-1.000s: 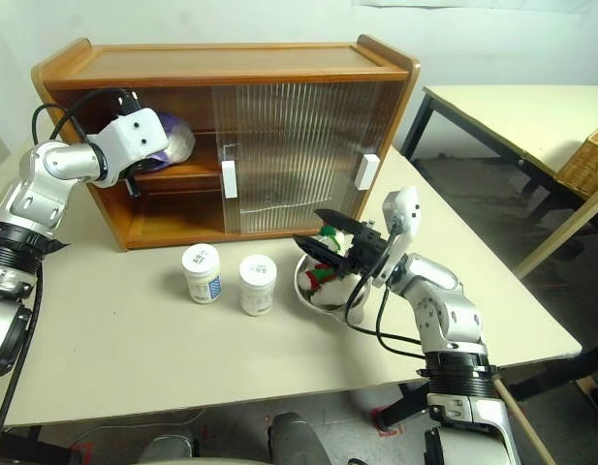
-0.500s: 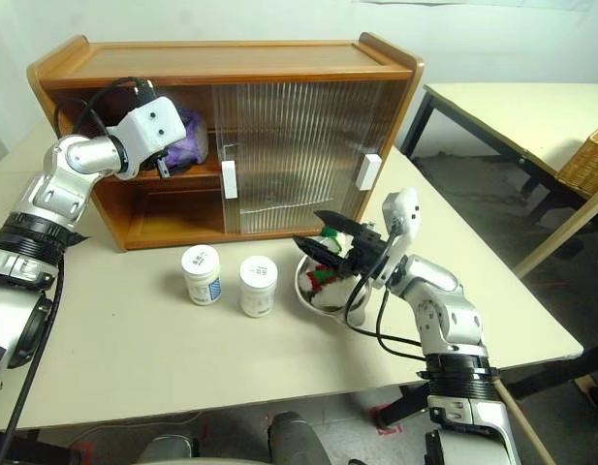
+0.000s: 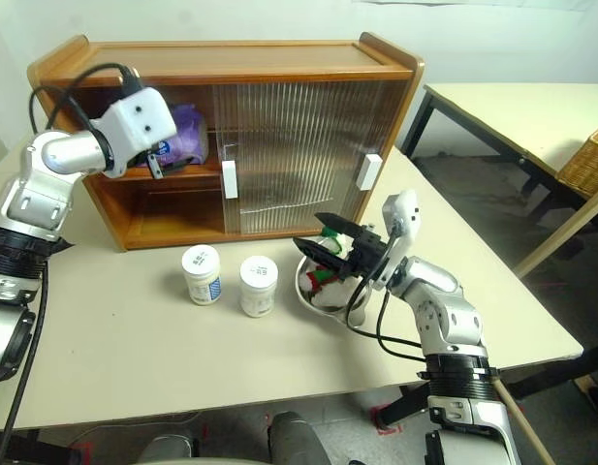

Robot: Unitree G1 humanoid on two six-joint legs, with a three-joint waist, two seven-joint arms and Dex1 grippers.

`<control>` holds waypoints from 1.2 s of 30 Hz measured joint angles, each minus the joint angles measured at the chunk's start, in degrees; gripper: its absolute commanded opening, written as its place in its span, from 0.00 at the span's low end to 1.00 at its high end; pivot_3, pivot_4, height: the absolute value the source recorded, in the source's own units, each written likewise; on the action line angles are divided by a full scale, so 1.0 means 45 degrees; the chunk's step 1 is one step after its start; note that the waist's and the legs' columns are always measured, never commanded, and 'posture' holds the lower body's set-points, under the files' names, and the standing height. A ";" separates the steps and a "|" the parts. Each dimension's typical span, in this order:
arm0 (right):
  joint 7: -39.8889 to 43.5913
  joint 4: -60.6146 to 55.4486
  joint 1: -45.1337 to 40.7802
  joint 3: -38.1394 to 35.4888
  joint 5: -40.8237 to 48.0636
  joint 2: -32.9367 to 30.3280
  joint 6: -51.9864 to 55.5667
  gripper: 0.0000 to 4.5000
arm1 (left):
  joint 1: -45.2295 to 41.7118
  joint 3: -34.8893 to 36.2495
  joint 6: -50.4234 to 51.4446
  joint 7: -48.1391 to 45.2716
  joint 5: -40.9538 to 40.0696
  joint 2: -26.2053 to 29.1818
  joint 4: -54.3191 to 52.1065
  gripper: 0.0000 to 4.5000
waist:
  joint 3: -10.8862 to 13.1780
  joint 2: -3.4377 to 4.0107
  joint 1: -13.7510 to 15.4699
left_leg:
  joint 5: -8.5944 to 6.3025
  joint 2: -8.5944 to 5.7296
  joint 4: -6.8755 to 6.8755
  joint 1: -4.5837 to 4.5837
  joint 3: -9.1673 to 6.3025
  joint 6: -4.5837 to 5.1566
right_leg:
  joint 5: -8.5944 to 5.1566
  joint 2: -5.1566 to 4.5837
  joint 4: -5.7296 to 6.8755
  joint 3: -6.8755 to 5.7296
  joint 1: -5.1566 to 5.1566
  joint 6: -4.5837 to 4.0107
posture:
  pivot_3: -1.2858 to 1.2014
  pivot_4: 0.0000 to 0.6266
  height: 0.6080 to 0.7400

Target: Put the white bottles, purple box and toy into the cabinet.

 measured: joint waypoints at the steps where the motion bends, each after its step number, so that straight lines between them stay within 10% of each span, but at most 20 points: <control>1: 0.0003 0.0017 -0.0006 0.0001 0.0000 0.0000 0.0000 1.00 | 0.0040 0.0102 0.0215 -0.0098 -0.0091 0.0133 -0.0370 0.99 | 0.0000 0.0000 0.0004 | 0.0000 0.0000 0.0000 0.0000 0.0000 0.0000 | 0.0000 0.0000 0.0001 0.0000 0.0000 0.0000 | 0.45 0.00 1.00; 14: 0.0081 0.0176 -0.0197 0.0112 -0.0015 -0.0019 0.0002 1.00 | 0.3771 0.2488 0.6515 -0.0287 -0.4005 -0.1154 -0.5722 0.99 | -0.0002 0.0001 0.0145 | 0.0002 -0.0001 0.0015 0.0003 0.0001 -0.0009 | 0.0019 0.0000 0.0013 -0.0005 0.0008 -0.0014 | 0.45 0.00 1.00; 27: 0.0190 0.0172 -0.0194 0.0112 -0.0013 -0.0229 0.0043 1.00 | 0.4649 0.3695 0.6584 0.3613 -0.5216 -0.4110 -0.5745 0.00 | 0.0013 -0.0022 0.0277 | 0.0004 0.0000 0.0033 0.0145 0.0002 -0.0009 | 0.0031 0.0000 0.0012 0.0005 0.0127 0.0005 | 0.45 0.00 1.00; 36: 0.0199 0.0143 -0.0190 0.0111 -0.0011 -0.0277 0.0078 1.00 | 0.4678 0.3298 0.5190 0.5085 -0.4907 -0.4975 -0.3656 0.00 | 0.0019 -0.0031 0.0276 | 0.0004 0.0000 0.0029 0.0141 0.0002 -0.0010 | 0.0026 0.0000 0.0009 0.0012 0.0123 0.0014 | 0.45 0.00 1.00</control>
